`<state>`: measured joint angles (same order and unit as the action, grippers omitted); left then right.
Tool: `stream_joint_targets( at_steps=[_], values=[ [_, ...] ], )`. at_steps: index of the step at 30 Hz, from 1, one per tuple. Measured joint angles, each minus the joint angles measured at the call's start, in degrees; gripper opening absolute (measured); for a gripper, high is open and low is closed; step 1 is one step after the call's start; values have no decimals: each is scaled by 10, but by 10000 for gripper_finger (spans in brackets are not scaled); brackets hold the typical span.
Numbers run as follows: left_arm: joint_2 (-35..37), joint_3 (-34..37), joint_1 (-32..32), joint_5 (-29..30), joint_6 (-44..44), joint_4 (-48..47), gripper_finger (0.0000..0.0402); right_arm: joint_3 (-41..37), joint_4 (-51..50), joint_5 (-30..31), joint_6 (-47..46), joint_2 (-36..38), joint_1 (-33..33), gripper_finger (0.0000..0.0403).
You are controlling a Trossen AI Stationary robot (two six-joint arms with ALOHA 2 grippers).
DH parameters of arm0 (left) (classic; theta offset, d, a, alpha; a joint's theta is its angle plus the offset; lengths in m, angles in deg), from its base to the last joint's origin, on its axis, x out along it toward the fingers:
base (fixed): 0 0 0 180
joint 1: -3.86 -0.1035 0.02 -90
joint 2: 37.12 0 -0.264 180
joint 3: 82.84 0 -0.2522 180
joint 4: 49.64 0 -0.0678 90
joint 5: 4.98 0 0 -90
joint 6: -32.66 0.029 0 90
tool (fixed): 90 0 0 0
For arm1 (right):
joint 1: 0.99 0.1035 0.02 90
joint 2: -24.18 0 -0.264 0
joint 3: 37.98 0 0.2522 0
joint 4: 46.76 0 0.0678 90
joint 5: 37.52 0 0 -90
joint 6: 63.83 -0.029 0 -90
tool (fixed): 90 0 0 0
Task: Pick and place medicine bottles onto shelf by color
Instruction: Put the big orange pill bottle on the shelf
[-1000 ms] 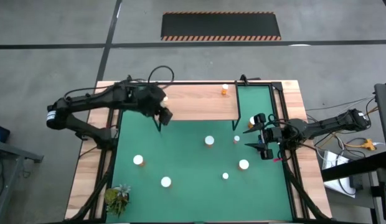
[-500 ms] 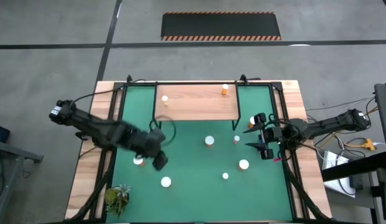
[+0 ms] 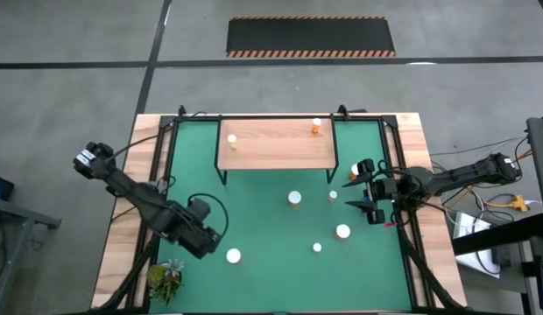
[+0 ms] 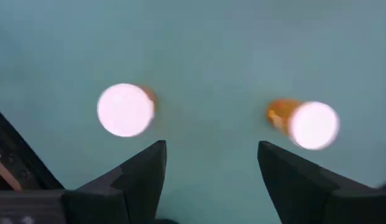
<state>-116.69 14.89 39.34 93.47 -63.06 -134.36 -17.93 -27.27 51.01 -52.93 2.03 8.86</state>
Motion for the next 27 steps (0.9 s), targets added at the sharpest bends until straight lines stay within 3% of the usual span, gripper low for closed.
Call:
stream_joint_targets(
  at_steps=[8,21,27],
  values=[
    [3,80,-2,-11,-35,-17,308,0,0,0,0,0,0,215],
    [7,166,-2,-11,-45,65,310,0,0,0,2,0,0,215],
    [7,186,-5,-9,-45,66,291,0,0,0,2,0,0,215]
  ],
)
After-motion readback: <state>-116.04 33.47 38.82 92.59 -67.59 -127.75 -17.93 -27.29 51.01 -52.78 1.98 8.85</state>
